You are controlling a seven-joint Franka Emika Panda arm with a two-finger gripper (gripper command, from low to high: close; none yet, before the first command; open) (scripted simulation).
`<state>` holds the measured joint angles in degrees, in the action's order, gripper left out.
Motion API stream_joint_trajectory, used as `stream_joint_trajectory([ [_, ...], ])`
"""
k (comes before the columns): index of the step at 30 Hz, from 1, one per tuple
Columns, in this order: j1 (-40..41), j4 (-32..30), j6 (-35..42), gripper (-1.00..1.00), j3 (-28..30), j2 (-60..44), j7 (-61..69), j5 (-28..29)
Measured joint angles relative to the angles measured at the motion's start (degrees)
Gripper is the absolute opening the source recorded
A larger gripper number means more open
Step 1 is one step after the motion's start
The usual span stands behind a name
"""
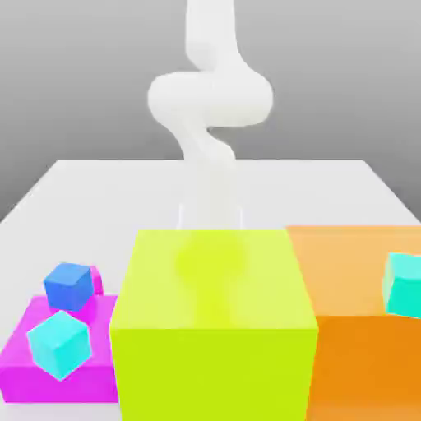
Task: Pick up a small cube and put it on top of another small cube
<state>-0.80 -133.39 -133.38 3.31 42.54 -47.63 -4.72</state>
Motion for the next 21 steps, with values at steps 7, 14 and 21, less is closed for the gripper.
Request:
stream_joint_trajectory([
  [7, -1.6, -4.2, -3.7, 0.0, 8.8, -10.2, -3.9, -12.7],
  [14, -0.9, -7.9, -6.3, 0.0, 17.6, -20.5, -3.6, -24.1],
  [21, 1.6, -11.7, -9.3, 0.0, 24.5, -30.3, -4.2, -33.9],
])
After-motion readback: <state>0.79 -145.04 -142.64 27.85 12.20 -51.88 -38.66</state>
